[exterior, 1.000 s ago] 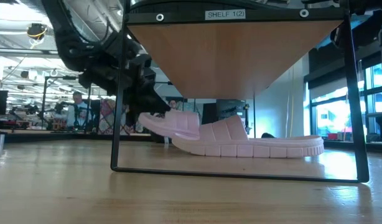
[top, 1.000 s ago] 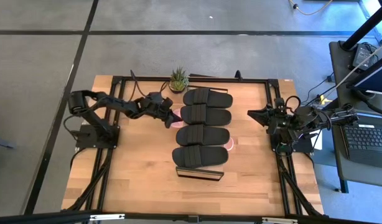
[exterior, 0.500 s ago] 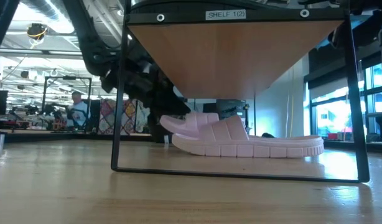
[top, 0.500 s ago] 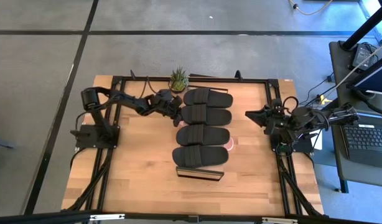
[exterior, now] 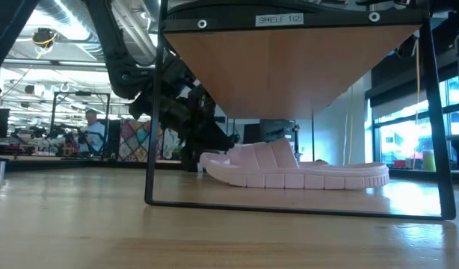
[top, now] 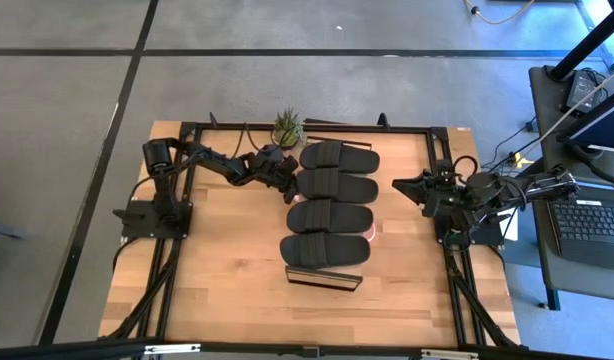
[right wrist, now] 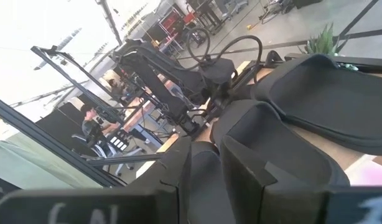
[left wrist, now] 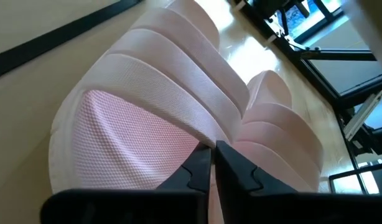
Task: Pick and place slides into the shelf
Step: Put the pink slipper under the shelf
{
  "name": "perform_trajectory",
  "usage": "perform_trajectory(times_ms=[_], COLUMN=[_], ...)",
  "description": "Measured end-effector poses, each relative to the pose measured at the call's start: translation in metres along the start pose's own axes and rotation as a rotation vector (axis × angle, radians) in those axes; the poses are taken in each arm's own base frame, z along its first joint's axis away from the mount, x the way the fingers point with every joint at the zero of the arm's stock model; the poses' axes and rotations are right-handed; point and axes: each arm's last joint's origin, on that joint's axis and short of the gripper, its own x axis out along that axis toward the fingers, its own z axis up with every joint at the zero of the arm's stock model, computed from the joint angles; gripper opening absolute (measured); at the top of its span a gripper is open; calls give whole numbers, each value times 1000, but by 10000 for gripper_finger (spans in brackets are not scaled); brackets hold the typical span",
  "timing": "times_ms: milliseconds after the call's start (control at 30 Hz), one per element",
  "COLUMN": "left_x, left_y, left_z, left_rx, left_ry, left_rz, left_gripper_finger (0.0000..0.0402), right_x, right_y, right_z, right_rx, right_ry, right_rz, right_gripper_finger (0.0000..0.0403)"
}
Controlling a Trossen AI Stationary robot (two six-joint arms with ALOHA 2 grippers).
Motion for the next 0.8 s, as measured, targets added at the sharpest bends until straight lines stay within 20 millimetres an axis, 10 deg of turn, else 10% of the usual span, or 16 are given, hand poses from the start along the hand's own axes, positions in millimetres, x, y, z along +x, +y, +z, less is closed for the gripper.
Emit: perform_trajectory(times_ms=[800], left_x=[0], left_y=[1], left_z=[0], left_rx=[25], left_ry=[-13], left_rz=[27], left_gripper_finger=[145], right_x=[0], right_y=[0], right_z=[0], right_rx=[-3], right_ry=[0], right_rz=[0], right_gripper_finger=[87])
